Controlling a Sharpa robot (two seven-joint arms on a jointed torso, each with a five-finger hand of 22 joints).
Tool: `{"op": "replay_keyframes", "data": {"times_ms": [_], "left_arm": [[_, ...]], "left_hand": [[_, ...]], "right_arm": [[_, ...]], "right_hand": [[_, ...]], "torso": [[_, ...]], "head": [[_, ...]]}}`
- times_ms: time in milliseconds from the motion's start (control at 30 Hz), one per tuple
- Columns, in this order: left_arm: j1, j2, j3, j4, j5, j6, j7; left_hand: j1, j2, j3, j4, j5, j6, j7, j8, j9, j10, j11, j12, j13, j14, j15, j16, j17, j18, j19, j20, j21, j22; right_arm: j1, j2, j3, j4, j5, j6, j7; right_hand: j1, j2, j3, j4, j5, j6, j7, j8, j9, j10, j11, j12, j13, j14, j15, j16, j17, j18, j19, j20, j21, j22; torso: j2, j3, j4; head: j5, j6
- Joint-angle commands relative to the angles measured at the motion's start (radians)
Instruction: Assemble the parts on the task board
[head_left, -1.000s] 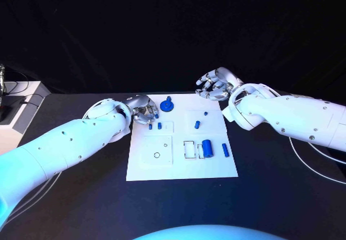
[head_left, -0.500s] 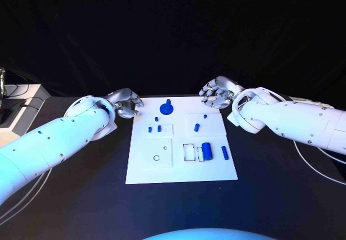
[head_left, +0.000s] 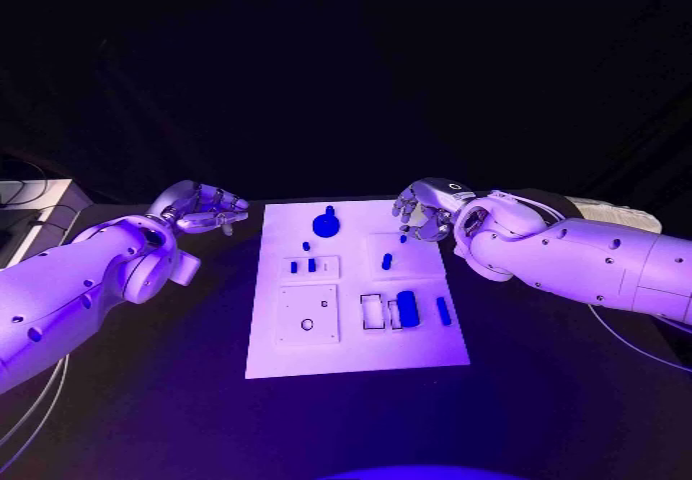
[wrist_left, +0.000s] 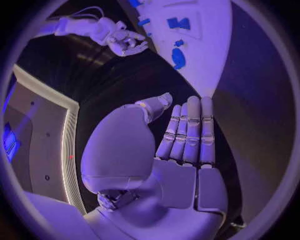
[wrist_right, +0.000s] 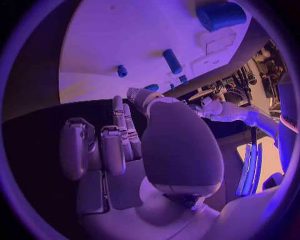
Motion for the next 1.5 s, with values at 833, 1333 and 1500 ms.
{"op": "replay_keyframes", "data": {"times_ms": [833, 1333, 1500], "left_arm": [[-0.090, -0.133, 0.058, 0.207, 0.408, 0.103, 0.178], [-0.093, -0.138, 0.059, 0.214, 0.404, 0.090, 0.168], [-0.093, -0.138, 0.059, 0.213, 0.399, 0.087, 0.165]], "left_hand": [[0.035, -0.008, -0.048, 0.053, 0.003, 0.034, -0.002, 0.025, 0.010, 0.154, 0.003, -0.195, -0.040, 0.011, 0.021, -0.484, -0.144, 0.003, 0.022, 0.035, -0.385, -0.265], [0.037, -0.006, -0.051, 0.053, 0.002, 0.032, 0.004, 0.024, 0.009, 0.149, 0.007, -0.208, -0.040, 0.025, 0.021, -0.492, -0.138, 0.003, 0.032, 0.035, -0.392, -0.270], [0.038, -0.006, -0.051, 0.053, 0.002, 0.033, 0.005, 0.024, 0.008, 0.150, 0.007, -0.208, -0.040, 0.026, 0.021, -0.492, -0.137, 0.003, 0.033, 0.034, -0.392, -0.271]], "right_arm": [[-0.034, 0.005, -0.002, 0.021, -0.167, 0.152, -0.079], [-0.038, 0.007, -0.002, 0.031, -0.141, 0.136, -0.073], [-0.038, 0.010, -0.002, 0.030, -0.137, 0.130, -0.071]], "right_hand": [[-0.009, 0.013, -0.051, -0.012, 0.003, 0.001, -0.001, -0.024, -0.011, -0.013, 0.003, -0.044, -0.073, 0.051, 0.011, -0.011, 0.040, 0.027, 0.008, 0.013, -0.066, 0.066], [-0.008, 0.019, 0.008, -0.005, 0.005, 0.042, -0.019, -0.007, -0.003, 0.039, -0.016, -0.046, -0.103, 0.052, -0.011, -0.012, 0.038, 0.027, 0.010, -0.008, -0.074, 0.063], [0.000, 0.043, 0.048, -0.011, -0.018, 0.067, -0.025, 0.007, 0.006, 0.072, -0.022, -0.050, -0.113, 0.053, -0.014, -0.012, 0.039, 0.026, 0.013, -0.009, -0.070, 0.067]], "torso": [[0.002, 0.0000, -0.0004], [0.002, -0.0004, -0.0001], [0.001, -0.0005, -0.0008]], "head": [[-0.007, -0.005], [-0.006, -0.010], [-0.006, -0.011]]}}
